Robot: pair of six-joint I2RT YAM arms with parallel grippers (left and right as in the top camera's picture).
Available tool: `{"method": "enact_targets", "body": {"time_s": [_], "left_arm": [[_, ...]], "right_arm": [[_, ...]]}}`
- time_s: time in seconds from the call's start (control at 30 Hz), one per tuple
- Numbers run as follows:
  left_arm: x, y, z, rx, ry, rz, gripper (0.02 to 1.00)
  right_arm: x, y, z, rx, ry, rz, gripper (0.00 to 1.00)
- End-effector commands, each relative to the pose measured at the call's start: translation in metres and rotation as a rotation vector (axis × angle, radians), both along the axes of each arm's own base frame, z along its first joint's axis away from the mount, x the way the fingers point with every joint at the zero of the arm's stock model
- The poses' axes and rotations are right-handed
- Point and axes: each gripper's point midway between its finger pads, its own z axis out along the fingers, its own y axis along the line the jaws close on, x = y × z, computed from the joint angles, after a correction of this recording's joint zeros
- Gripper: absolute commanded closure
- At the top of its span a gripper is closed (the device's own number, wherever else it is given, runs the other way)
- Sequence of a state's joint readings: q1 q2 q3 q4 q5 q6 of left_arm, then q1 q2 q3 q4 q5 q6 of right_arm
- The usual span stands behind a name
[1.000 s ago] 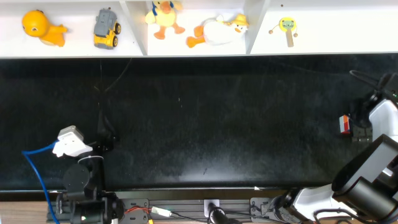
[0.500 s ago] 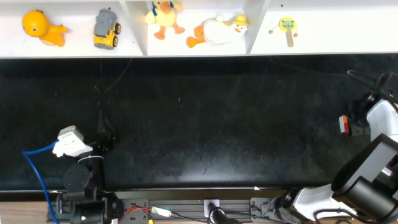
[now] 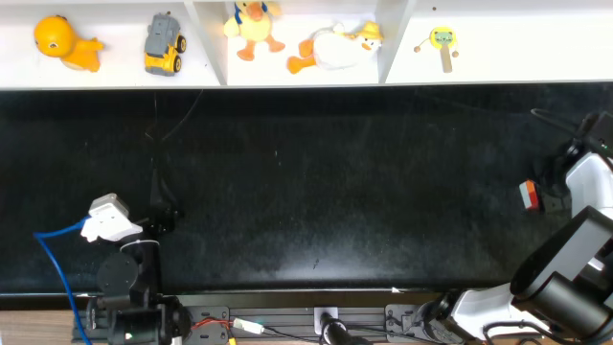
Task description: Store Toys
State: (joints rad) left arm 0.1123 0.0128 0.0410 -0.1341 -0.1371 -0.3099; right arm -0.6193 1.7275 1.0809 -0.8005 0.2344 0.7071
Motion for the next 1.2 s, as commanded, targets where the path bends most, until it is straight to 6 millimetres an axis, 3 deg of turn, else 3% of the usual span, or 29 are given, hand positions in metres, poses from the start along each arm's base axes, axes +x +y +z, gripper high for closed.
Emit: {"method": "enact_targets", "body": {"time_s": [0.03,0.1,0.13,0.33,0.43,0.5,0.53,0.63,0.73,0.83,1.2], "left_arm": [[0.000,-0.001,0.000,0.021,-0.001,-0.011,0.020],[0.000,-0.001,0.000,0.021,-0.001,-0.011,0.020],[0.000,-0.001,0.000,0.021,-0.002,-0.011,0.020],[0.000,-0.001,0.000,0.021,-0.001,-0.011,0.020],[0.000,-0.001,0.000,0.021,-0.002,-0.011,0.020],[0.000,-0.001,0.000,0.021,-0.001,-0.011,0.020],[0.000,-0.001,0.000,0.021,-0.001,-0.011,0.020],[0.000,-0.001,0.000,0.021,-0.001,-0.011,0.020],[0.000,-0.001,0.000,0.021,-0.002,-0.011,0.020],[0.000,-0.001,0.000,0.021,-0.002,-0.011,0.020],[0.000,-0.001,0.000,0.021,-0.002,-0.011,0.020]], "right_arm": [[0.017,-0.003,0.034,-0.016,-0.032,0.138,0.798],[0.024,-0.003,0.055,-0.025,-0.056,0.198,0.939],[0.026,-0.003,0.062,-0.030,-0.066,0.219,0.956],[0.047,0.001,0.155,-0.207,-0.244,0.469,0.954],[0.057,0.007,0.180,-0.321,-0.305,0.649,0.952],[0.070,0.023,0.191,-0.350,-0.402,0.787,0.954],[0.086,0.036,0.196,-0.385,-0.504,0.903,0.952],[0.113,0.046,0.189,-0.459,-0.635,1.050,0.954],[0.129,0.034,0.173,-0.540,-0.673,1.056,0.956],[0.151,0.028,0.175,-0.648,-0.726,1.096,0.952],[0.212,0.040,0.171,-0.816,-0.930,1.228,0.954]]}}
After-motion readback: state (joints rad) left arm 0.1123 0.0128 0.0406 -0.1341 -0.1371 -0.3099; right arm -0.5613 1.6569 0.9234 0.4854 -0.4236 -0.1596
